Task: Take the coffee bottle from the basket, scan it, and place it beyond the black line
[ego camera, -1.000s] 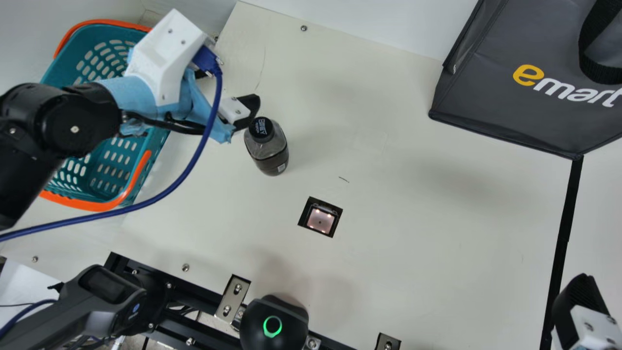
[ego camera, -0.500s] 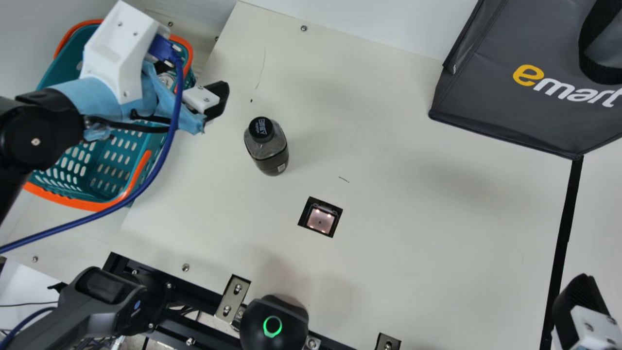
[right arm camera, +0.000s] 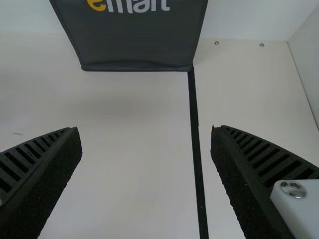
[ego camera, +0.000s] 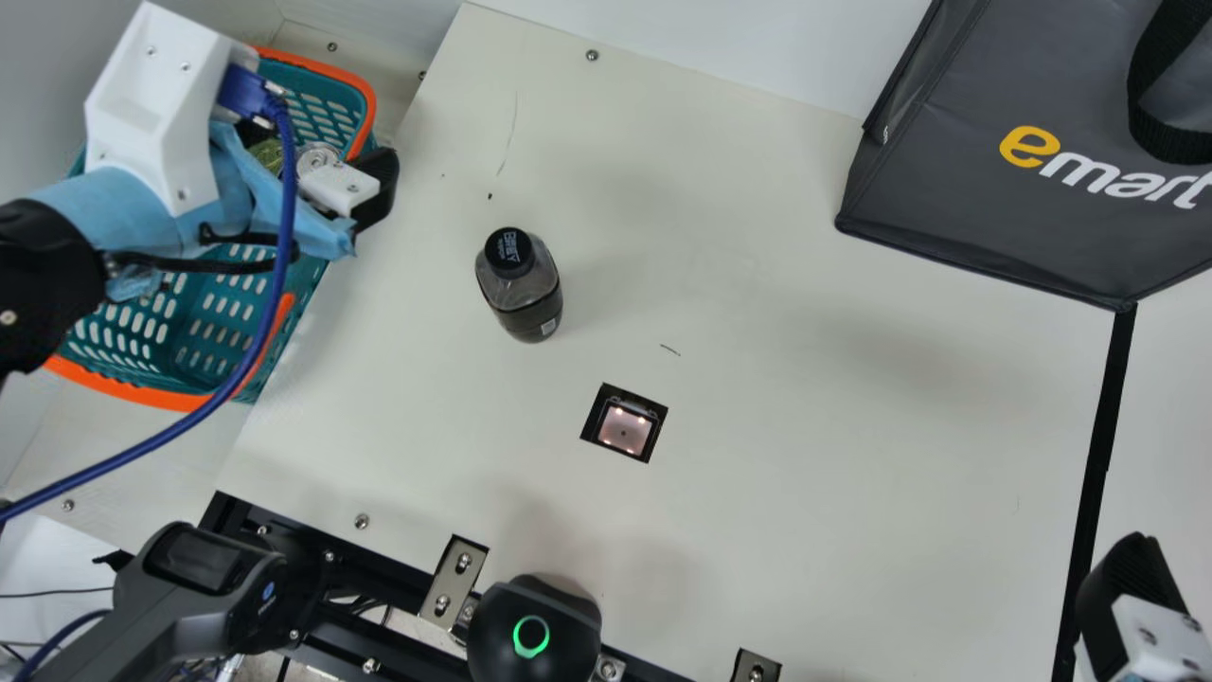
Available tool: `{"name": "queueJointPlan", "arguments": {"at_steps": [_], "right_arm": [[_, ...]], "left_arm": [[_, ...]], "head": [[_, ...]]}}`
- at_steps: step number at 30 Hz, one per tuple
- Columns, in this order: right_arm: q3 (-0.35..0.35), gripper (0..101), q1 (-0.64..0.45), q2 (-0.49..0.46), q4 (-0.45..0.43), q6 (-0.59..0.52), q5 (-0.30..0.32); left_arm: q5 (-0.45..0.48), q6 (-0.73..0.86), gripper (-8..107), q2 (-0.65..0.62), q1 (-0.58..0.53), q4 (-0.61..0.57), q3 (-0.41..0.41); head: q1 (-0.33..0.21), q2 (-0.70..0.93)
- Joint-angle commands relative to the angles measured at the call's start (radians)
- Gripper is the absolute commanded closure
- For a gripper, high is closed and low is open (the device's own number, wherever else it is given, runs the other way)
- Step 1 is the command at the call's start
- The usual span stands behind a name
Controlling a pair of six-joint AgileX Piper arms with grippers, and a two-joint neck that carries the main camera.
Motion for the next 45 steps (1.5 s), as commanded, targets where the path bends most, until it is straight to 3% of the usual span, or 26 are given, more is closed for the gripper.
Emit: {"name": "queueJointPlan", "arguments": {"at_steps": [1, 27, 42, 45], "right_arm": [[0.0, 10, 0.0, 0.0, 0.0, 0.0, 0.0], [0.0, 10, 0.0, 0.0, 0.0, 0.0, 0.002], [0.0, 10, 0.0, 0.0, 0.0, 0.0, 0.002], [0.0, 10, 0.0, 0.0, 0.0, 0.0, 0.002]], "left_arm": [[0.001, -0.004, 9, -0.009, 0.007, 0.004, 0.002], [-0.006, -0.009, 9, -0.038, 0.024, 0.012, 0.007], [-0.006, -0.009, 9, -0.038, 0.024, 0.012, 0.007], [-0.006, -0.009, 9, -0.038, 0.024, 0.012, 0.007]], "head": [[-0.026, 0.002], [-0.026, 0.002], [-0.026, -0.347], [-0.026, -0.347]]}}
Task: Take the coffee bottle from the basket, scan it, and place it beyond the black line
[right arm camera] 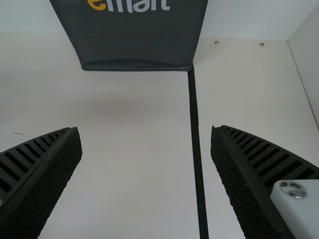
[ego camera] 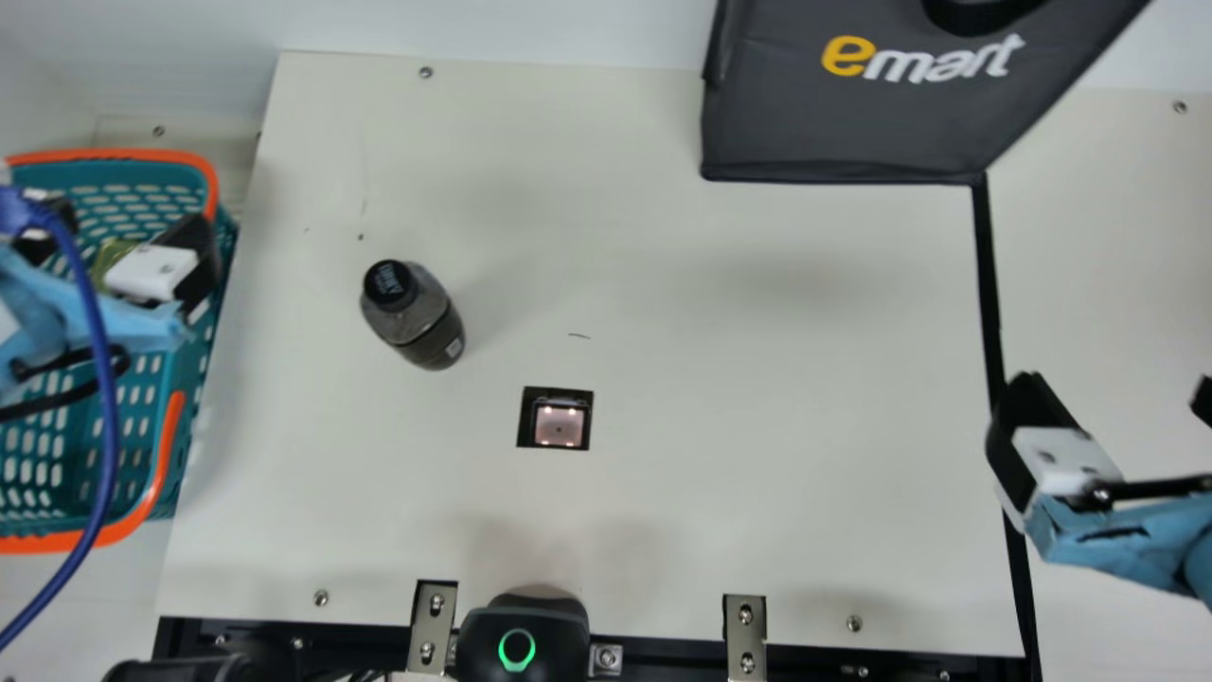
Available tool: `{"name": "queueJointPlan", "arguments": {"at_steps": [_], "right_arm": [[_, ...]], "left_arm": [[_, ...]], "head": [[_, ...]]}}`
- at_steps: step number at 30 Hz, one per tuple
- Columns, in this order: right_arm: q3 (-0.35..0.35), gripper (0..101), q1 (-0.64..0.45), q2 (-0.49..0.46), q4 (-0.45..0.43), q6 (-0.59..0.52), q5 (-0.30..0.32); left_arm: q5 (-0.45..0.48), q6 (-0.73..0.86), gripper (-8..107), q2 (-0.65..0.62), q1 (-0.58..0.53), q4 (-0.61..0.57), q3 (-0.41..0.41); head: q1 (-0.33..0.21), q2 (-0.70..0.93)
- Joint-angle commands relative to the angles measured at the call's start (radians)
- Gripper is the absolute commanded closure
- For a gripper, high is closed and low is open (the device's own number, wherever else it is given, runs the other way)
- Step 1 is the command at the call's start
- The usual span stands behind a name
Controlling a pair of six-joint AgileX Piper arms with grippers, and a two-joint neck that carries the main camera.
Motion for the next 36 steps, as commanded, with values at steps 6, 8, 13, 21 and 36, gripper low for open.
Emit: {"name": "queueJointPlan", "arguments": {"at_steps": [6, 8, 13, 21, 36], "right_arm": [[0.0, 10, 0.0, 0.0, 0.0, 0.0, 0.0], [0.0, 10, 0.0, 0.0, 0.0, 0.0, 0.0], [0.0, 10, 0.0, 0.0, 0.0, 0.0, 0.0], [0.0, 10, 0.0, 0.0, 0.0, 0.0, 0.0], [0.0, 10, 0.0, 0.0, 0.0, 0.0, 0.0]], "left_arm": [[0.0, 0.0, 9, 0.0, 0.0, 0.0, 0.0], [0.0, 0.0, 9, 0.0, 0.0, 0.0, 0.0], [0.0, 0.0, 9, 0.0, 0.0, 0.0, 0.0], [-0.001, -0.01, 9, 0.004, -0.01, 0.014, -0.003], [-0.006, 0.014, 9, 0.048, -0.049, -0.003, -0.02]], "head": [[-0.026, -0.009], [-0.026, -0.009], [-0.026, -0.009], [-0.026, -0.009], [-0.026, -0.009]]}}
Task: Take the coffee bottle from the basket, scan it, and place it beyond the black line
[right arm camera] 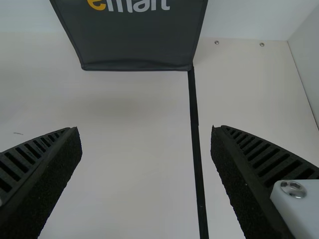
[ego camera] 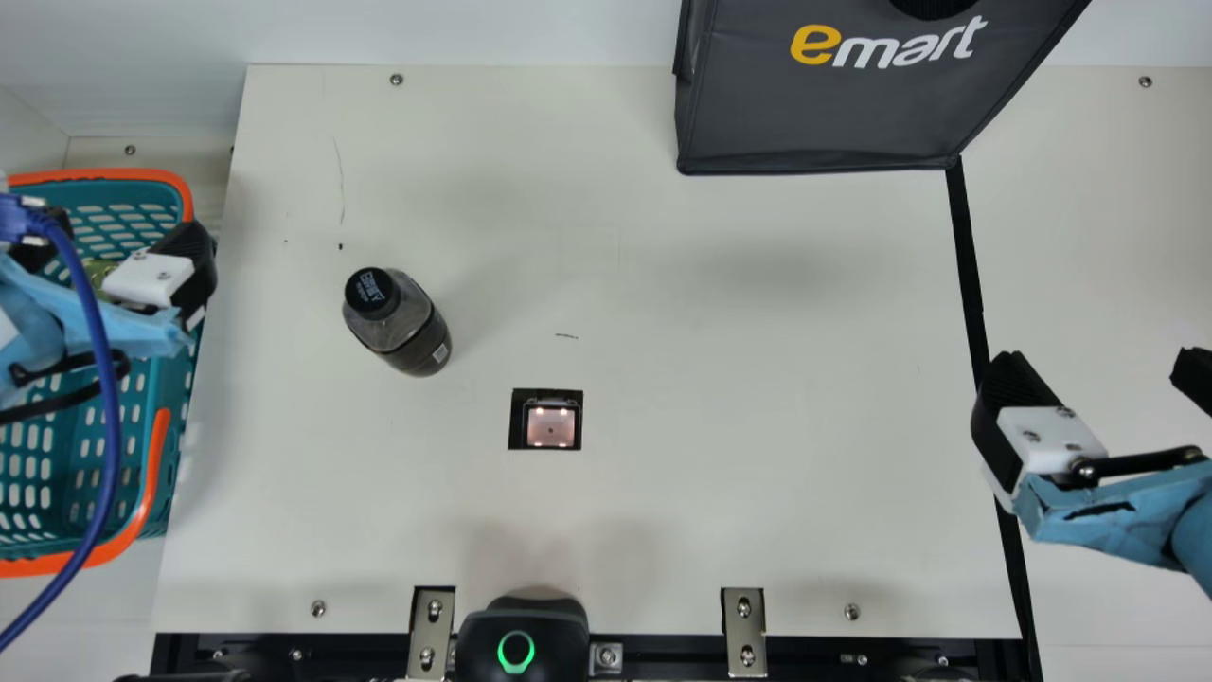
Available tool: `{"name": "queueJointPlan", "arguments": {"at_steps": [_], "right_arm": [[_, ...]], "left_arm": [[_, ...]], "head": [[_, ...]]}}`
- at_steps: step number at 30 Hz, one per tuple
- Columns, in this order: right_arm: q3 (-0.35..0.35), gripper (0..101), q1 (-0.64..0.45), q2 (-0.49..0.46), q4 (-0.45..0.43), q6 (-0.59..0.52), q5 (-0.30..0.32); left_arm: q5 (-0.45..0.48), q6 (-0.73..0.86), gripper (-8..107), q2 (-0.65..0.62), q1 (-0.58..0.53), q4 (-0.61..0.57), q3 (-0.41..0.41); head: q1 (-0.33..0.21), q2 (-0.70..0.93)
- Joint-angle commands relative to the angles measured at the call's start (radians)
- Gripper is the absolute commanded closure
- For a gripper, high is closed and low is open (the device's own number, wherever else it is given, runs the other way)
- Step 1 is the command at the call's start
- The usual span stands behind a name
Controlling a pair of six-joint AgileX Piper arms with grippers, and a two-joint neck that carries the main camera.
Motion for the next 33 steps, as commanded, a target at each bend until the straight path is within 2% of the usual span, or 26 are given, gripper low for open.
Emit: {"name": "queueJointPlan", "arguments": {"at_steps": [1, 20, 33], "right_arm": [[0.0, 10, 0.0, 0.0, 0.0, 0.0, 0.0], [0.0, 10, 0.0, 0.0, 0.0, 0.0, 0.001], [0.0, 10, 0.0, 0.0, 0.0, 0.0, 0.001]], "left_arm": [[0.001, 0.005, 9, 0.003, -0.008, -0.007, -0.003], [-0.005, 0.081, 9, 0.027, -0.138, -0.129, 0.008], [-0.034, 0.257, 9, 0.082, -0.158, -0.266, 0.046]], "head": [[-0.026, 0.0], [-0.026, 0.0], [-0.026, 0.0]]}}
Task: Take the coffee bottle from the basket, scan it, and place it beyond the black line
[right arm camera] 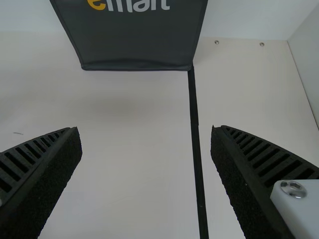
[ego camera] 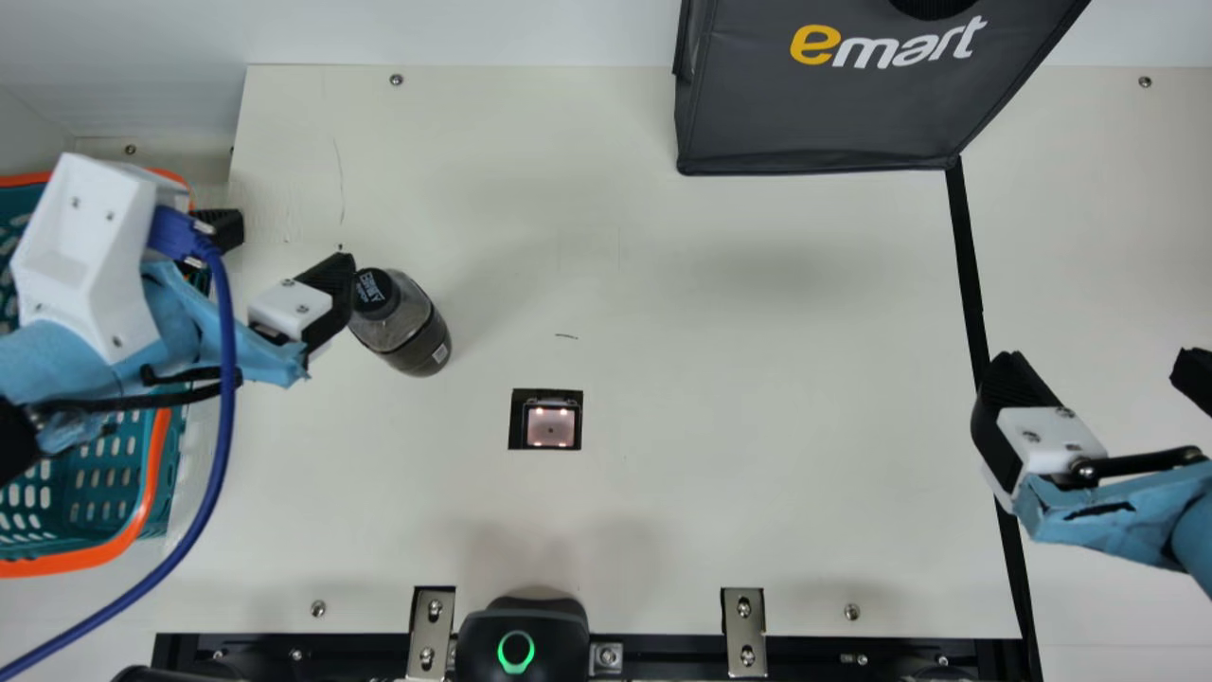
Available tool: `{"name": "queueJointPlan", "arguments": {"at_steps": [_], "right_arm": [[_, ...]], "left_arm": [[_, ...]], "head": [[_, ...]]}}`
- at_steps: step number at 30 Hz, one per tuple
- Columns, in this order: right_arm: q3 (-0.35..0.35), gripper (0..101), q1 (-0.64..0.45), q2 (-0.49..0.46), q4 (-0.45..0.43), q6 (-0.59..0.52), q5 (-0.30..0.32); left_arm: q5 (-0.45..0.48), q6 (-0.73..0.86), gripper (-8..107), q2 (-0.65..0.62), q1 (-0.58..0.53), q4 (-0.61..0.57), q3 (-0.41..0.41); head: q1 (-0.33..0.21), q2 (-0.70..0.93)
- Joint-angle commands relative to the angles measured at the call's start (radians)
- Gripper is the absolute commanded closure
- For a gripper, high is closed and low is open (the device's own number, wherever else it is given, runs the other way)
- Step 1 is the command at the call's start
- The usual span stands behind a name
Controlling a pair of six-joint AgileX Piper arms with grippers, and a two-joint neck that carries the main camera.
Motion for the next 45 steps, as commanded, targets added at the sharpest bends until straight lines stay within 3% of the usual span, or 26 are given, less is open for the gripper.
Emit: {"name": "queueJointPlan", "arguments": {"at_steps": [1, 13, 21, 30, 45], "right_arm": [[0.0, 10, 0.0, 0.0, 0.0, 0.0, 0.0], [0.0, 10, 0.0, 0.0, 0.0, 0.0, 0.0], [0.0, 10, 0.0, 0.0, 0.0, 0.0, 0.0], [0.0, 10, 0.0, 0.0, 0.0, 0.0, 0.0], [0.0, 10, 0.0, 0.0, 0.0, 0.0, 0.0]], "left_arm": [[-0.001, 0.045, 9, 0.006, 0.007, -0.026, 0.005], [0.031, 0.226, 9, 0.011, 0.06, -0.165, 0.055], [0.01, 0.272, 9, 0.025, 0.09, -0.185, 0.083], [-0.053, 0.174, 9, 0.042, 0.065, -0.105, 0.082], [-0.098, -0.15, 9, 0.005, -0.092, 0.109, 0.092]], "head": [[-0.026, 0.0], [-0.026, 0.0], [-0.026, 0.0], [-0.026, 0.0], [-0.026, 0.0]]}}
